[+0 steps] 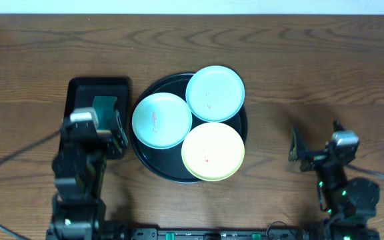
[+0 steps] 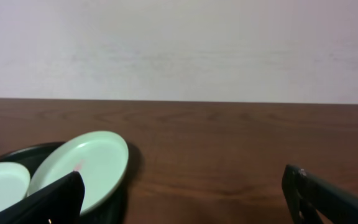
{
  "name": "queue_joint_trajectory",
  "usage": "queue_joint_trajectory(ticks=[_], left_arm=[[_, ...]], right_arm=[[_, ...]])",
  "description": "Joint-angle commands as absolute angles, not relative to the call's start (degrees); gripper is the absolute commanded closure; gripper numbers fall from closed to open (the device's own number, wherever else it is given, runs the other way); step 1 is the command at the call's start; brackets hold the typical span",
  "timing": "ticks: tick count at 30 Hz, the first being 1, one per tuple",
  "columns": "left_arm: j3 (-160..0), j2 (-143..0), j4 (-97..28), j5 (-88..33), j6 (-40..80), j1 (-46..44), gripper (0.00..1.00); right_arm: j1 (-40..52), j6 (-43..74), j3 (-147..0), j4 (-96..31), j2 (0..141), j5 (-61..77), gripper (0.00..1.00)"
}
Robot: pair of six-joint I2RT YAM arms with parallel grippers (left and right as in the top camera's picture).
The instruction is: Clean dirty plates on tray and stack at the side
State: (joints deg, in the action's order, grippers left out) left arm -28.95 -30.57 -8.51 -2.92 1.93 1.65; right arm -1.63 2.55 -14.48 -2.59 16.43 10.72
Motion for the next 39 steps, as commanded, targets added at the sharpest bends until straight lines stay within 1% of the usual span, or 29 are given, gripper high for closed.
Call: queue_joint_trajectory(ticks=[1,5,10,12,16,18,20,23,25,30,32,36,37,39], left_arm=[[-39.18,-38.54,-13.47,-4.25,-1.21,1.48,0.19],[-50.13,-47.18,-22.11,-7.99,-4.32,1.48,0.19],[-65.58,-58.46,-35.73,-8.21,-4.49,2.15,0.19],[-72.23,-63.13,-41.65,-9.96,-4.93,2.98,0.19],[-84.97,-72.03,-54.02,-18.11,-7.90,4.84,0.19],[-88.42,-74.72,-56.97,-20.78,-7.86,4.86,0.19],[-88.84,-75.57,-57.12,-23.81,-7.86,4.80,0.19],[-88.84,-75.70,-58.74,-25.12,-7.77,4.80,0.19],[-88.84,-75.57,-59.33,-25.15,-5.39,4.80,0.19],[-88.84,-75.55,-59.57,-25.08,-4.64,4.80,0.19],[-88.84,-75.55,-59.51,-25.06,-4.67,4.82,0.19],[-88.84,-75.68,-59.61,-23.55,-4.43,4.82,0.19],[-88.84,-75.85,-59.72,-21.26,-2.50,4.82,0.19],[-88.84,-76.38,-59.96,-12.84,4.10,4.82,0.19]], right_arm=[[-1.08,3.11,-22.85,-4.08,24.99,12.62,0.01],[-1.08,3.11,-32.86,-8.91,35.90,16.27,0.01],[-1.08,3.11,-46.09,-18.04,48.80,21.50,0.01],[-1.08,3.11,-52.07,-23.64,53.98,23.31,0.01],[-1.08,3.07,-65.45,-37.41,64.79,25.17,0.01],[-1.08,2.50,-71.31,-43.70,69.23,25.15,0.01],[-1.08,2.46,-75.66,-47.99,72.69,25.12,0.01],[-1.06,2.50,-77.56,-47.27,75.29,25.19,0.01],[-1.06,3.18,-77.49,-47.40,76.05,25.56,0.01],[-0.84,5.72,-77.47,-45.47,77.60,31.05,0.01],[0.25,6.48,-77.47,-44.97,78.43,31.03,0.05],[4.64,12.05,-77.49,-44.25,81.01,27.86,0.12],[5.93,13.50,-77.65,-43.97,81.91,27.11,0.15],[8.99,16.47,-78.56,-43.24,84.53,26.22,0.21]])
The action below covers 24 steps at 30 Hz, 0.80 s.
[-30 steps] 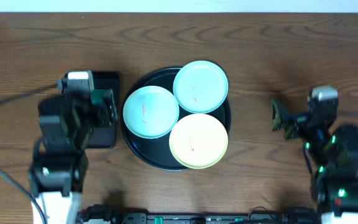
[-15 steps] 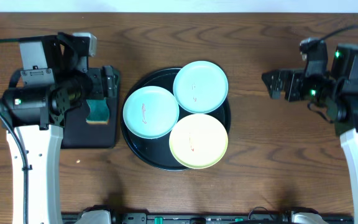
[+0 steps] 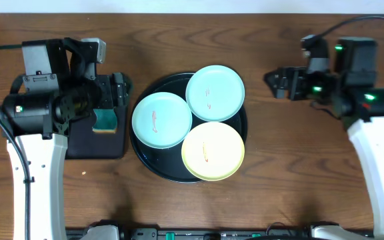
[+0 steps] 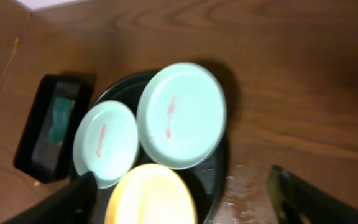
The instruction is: Clean dirty plates on tray and stack at the side
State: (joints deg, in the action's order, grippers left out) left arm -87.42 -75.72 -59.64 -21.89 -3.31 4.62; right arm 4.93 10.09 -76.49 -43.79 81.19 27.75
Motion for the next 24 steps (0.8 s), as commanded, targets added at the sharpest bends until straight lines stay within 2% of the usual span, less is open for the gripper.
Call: queue_joint_trajectory(ticks=[1,7,9,12,18,24], left_arm=[[-88.84,-76.64,-60.25,-9.13,6.46,4.82,0.19],[-88.84,-79.77,-63.57,7.86,13.04,5.26,0.19],[-88.84,-81.23,-63.88,8.58,13.04,6.04,0.19],[-88.84,-83.42,-63.86,8.64,13.02,7.11,0.19],[-88.84,-86.83,-64.01,8.62,12.99,8.51,0.19],[-88.53,-88.25,-64.05,8.62,12.97,8.51,0.19]], right_arm=[[10.28,17.74,-79.29,-43.24,85.80,25.65,0.22],[18.96,24.58,-88.33,-46.76,96.47,20.67,0.30],[21.89,26.61,-91.59,-47.79,100.33,19.14,0.37],[25.58,30.13,-93.49,-46.96,104.60,17.02,0.52],[32.38,36.07,-93.49,-44.29,111.90,12.23,0.73],[35.90,36.21,-93.49,-43.94,117.25,9.56,0.78]])
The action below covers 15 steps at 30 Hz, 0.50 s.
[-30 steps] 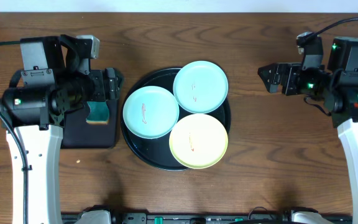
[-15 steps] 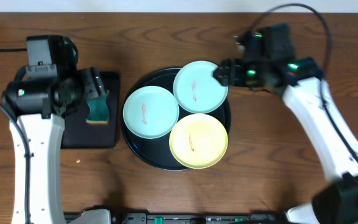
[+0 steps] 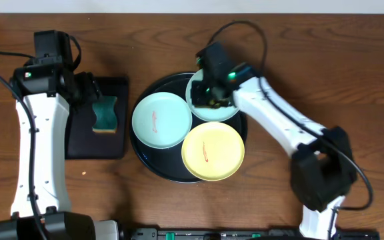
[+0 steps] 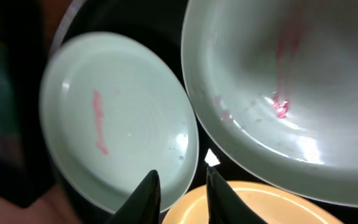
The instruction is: Clean dirty plates on tray and stack at the side
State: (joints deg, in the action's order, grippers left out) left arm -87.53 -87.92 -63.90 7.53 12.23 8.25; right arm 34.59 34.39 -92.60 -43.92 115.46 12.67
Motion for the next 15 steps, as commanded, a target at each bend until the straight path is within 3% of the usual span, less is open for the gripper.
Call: queue_joint_trajectory(ticks=[1,15], left_arm=[[-88.47,-88.31,-64.05,8.62,12.97,8.51,0.19],[-88.40,-88.38,-64.05,8.62,12.78,8.51,0.19]], right_arm=[[36.25,36.21,-93.47,-43.94,117.91,9.39,0.78],[39.13,36.21,-93.47,-43.77,124.84,8.36,0.86]])
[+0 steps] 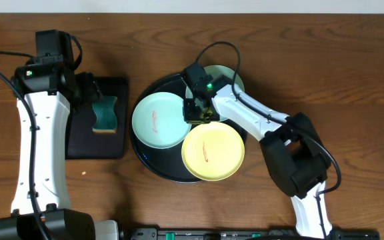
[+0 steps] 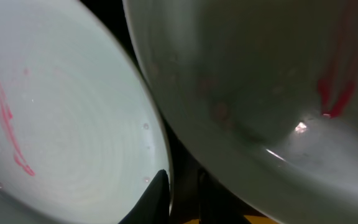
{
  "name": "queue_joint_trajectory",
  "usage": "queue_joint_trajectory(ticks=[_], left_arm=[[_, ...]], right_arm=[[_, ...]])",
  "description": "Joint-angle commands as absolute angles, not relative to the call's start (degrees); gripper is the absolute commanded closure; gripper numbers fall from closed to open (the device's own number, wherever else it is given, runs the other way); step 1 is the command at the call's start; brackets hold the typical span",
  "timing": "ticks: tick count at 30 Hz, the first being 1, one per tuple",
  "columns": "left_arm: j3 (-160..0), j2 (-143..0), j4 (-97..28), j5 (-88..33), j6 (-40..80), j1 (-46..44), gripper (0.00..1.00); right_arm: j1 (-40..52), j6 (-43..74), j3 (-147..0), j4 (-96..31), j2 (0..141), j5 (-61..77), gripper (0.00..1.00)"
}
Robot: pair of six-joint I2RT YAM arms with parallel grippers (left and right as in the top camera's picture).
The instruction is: Clean dirty plates on tray and stack at the side
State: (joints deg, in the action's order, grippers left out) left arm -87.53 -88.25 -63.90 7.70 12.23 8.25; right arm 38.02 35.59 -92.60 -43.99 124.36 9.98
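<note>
Three dirty plates lie on a round dark tray [image 1: 153, 167]. A pale blue plate [image 1: 159, 121] with a red streak is at the left. A mint plate [image 1: 231, 80] with a red smear sits at the back right, partly under my right arm. A yellow plate [image 1: 213, 152] lies in front. My right gripper [image 1: 197, 113] is low in the gap where the plates meet. Its fingers [image 2: 160, 199] are almost together with only dark tray between them, the blue plate [image 2: 73, 124] to their left and the mint plate [image 2: 260, 93] to their right. My left gripper [image 1: 89, 89] hovers by the sponge tray.
A black rectangular tray [image 1: 92, 143] left of the round tray holds a teal sponge [image 1: 104, 114]. Bare wooden table lies to the right of the round tray and in front of it.
My right gripper has moved down and slightly left, from over the mint plate's rim into the gap between the blue and mint plates, much closer to the tray. The left arm has not moved.
Both arms were folded near the table's front edge, the right gripper open. Then both were raised, the right open above the table right of the tray. Then the right gripper, fingers nearly together, was over the plates, and now it sits low between them.
</note>
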Motion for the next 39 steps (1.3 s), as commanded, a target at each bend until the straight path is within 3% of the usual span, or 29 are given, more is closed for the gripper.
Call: queue_joint_trajectory(ticks=[1,6,12,23,39], left_arm=[[-88.40,-88.38,-64.05,8.62,12.78,8.51,0.19],[-88.36,-88.42,-64.05,8.62,12.75,8.51,0.19],[-88.36,-88.88,-63.99,8.62,10.15,8.51,0.19],[-88.36,-97.38,-64.07,6.94,1.23,8.51,0.20],[-88.36,-114.54,-60.64,-1.34,-4.32,9.69,0.37]], right_arm=[[39.35,36.23,-93.43,-43.70,124.88,7.84,0.86],[40.16,36.53,-93.36,-43.48,125.95,6.24,0.87],[40.47,36.62,-93.36,-42.89,126.89,5.78,0.99],[40.49,36.10,-93.27,-43.03,126.96,3.22,0.99],[40.51,34.63,-93.27,-43.03,127.04,3.22,0.99]])
